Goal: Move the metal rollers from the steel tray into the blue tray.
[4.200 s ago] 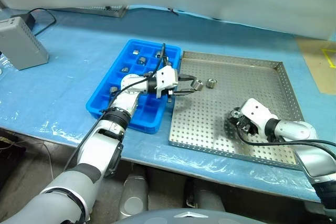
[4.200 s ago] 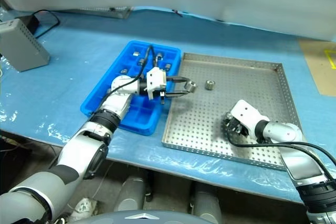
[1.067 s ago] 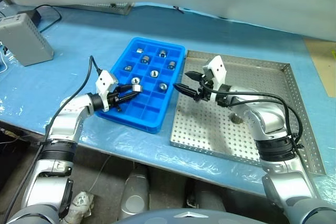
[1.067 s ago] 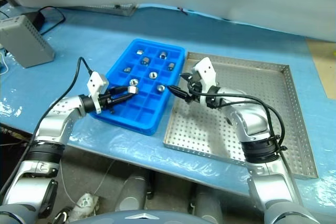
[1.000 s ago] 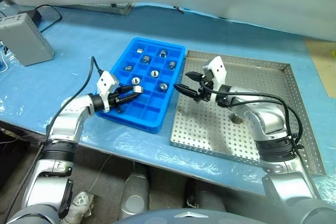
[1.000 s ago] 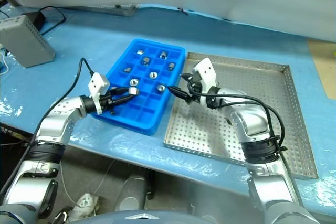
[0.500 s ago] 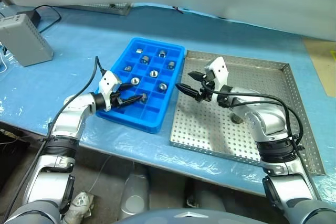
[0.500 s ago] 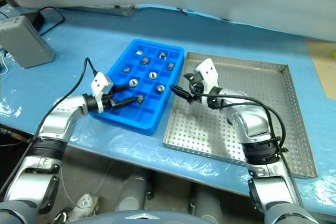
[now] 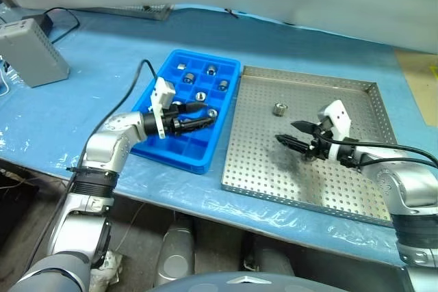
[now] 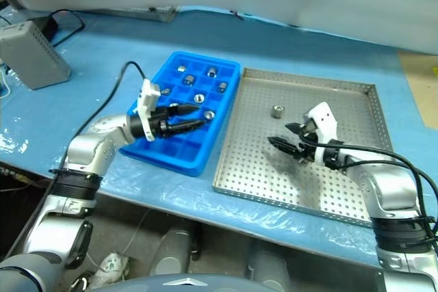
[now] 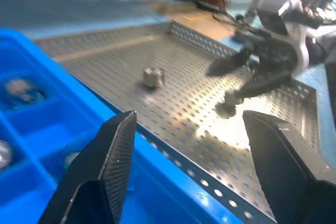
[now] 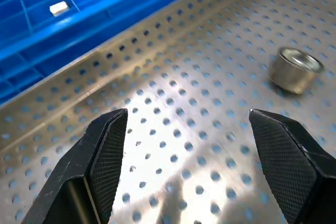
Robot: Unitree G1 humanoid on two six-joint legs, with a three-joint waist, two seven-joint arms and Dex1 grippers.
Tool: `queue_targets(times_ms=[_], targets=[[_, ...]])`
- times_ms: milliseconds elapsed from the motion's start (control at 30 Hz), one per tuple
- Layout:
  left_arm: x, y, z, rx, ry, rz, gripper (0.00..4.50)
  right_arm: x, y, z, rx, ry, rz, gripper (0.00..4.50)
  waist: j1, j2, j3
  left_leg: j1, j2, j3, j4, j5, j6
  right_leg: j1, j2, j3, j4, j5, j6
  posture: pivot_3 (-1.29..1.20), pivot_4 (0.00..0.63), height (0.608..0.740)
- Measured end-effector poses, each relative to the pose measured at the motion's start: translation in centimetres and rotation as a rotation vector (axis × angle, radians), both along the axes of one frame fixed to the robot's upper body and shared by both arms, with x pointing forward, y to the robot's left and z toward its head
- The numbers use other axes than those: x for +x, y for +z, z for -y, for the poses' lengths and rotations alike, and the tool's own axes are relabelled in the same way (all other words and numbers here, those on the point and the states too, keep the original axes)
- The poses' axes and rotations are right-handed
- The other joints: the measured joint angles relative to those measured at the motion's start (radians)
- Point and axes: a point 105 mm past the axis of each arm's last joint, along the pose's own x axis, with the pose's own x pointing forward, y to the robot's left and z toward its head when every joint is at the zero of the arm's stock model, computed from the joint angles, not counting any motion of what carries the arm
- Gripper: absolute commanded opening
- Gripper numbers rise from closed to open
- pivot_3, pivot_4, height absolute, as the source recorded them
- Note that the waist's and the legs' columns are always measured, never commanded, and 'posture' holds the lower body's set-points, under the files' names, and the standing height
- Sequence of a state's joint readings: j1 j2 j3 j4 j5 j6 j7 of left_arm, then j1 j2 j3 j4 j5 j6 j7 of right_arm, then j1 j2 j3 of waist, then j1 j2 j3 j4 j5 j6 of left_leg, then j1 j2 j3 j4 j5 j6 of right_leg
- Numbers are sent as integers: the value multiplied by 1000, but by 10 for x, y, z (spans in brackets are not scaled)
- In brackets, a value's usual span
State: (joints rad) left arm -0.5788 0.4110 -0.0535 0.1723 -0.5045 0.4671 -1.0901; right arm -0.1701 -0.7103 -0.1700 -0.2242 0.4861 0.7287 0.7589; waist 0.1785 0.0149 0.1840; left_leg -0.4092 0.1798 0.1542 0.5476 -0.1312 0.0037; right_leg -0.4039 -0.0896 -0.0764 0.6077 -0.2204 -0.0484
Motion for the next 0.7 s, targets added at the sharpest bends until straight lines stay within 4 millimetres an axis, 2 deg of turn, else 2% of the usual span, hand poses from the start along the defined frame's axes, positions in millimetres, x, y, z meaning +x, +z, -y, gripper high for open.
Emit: queue_targets(times_ms=[133,233,367,533,700], targets=[[0,1,6,1,-20,11,3382,-6,-10,8,-2,-37,-31,3842,-2,0,0,3,-1,0,0,0,0,3,0,0,-1,0,1,129,150,740],[2,-5,9,8,-28,1,3382,-9,-17,10,4,-53,-50,3842,-2,0,0,4,-1,0,0,0,0,5,0,0,-1,0,1,123,150,740],[5,-13,8,34,-17,-8,3382,-6,-26,18,1,-106,-60,3842,-2,0,0,4,-1,0,-1,0,0,4,0,0,-1,0,0,123,150,740],[5,-14,8,55,-19,12,3382,-4,-37,28,-6,-158,-70,3842,-3,0,0,4,-1,0,-1,0,1,4,0,0,-1,0,0,123,150,740],[5,-14,8,67,-20,19,3382,-5,-46,29,-14,-165,-80,3842,-2,0,0,4,-1,0,0,0,1,4,0,0,-1,0,0,122,150,740]])
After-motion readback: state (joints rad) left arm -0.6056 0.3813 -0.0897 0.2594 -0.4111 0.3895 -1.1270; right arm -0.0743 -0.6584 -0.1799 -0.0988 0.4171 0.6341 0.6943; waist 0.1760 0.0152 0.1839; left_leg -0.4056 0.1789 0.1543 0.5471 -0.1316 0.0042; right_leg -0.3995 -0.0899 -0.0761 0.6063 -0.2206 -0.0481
